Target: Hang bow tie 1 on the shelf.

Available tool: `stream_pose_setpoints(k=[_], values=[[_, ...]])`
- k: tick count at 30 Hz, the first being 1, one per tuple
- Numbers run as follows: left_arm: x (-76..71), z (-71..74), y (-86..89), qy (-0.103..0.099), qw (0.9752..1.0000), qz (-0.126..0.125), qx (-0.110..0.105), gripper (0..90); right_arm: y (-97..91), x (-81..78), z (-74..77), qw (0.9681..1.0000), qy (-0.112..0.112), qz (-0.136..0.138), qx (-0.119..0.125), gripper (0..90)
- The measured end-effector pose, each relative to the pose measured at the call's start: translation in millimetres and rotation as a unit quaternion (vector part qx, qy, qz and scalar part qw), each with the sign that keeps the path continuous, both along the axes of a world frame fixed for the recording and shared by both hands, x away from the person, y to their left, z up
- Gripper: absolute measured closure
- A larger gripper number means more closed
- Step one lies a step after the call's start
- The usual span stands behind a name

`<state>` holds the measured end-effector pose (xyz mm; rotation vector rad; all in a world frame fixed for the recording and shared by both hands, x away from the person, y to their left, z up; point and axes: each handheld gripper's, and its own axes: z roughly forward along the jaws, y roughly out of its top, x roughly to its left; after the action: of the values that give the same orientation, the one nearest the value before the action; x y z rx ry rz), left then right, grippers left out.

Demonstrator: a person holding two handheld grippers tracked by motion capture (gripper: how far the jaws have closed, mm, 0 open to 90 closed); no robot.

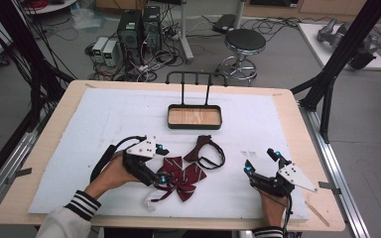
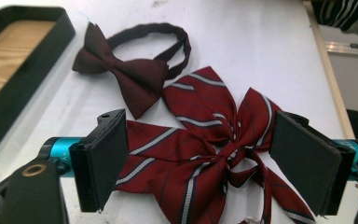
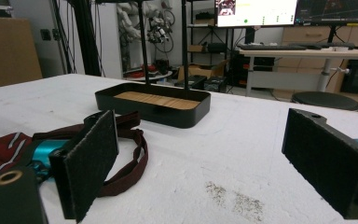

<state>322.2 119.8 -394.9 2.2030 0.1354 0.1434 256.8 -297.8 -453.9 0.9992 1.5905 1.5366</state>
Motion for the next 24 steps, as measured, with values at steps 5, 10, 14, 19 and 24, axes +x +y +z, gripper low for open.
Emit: stream_pose_setpoints(k=[5,10,14,19,24], values=[[3.1,-7.1,-6.2,0.014,0.9996,-0.004,0.026,20.5,0.0,0.0,0.0,1.0,0.0,0.0,0.0,9.9],[3.9,-10.6,-13.4,0.015,0.9987,-0.017,0.047,24.5,0.0,0.0,0.0,1.0,0.0,0.0,0.0,9.9],[4.6,-12.2,-18.0,0.01,0.9973,-0.024,0.069,27.2,0.0,0.0,-0.1,1.0,0.0,0.0,-0.001,9.9],[5.3,-14.8,-22.6,0.009,0.9953,-0.03,0.092,29.1,0.1,0.0,-0.1,1.0,-0.001,0.0,0.0,9.9],[5.8,-13.4,-27.2,0.003,0.9927,-0.037,0.115,32.9,-0.1,0.0,-0.1,1.0,0.0,0.0,0.0,9.9]])
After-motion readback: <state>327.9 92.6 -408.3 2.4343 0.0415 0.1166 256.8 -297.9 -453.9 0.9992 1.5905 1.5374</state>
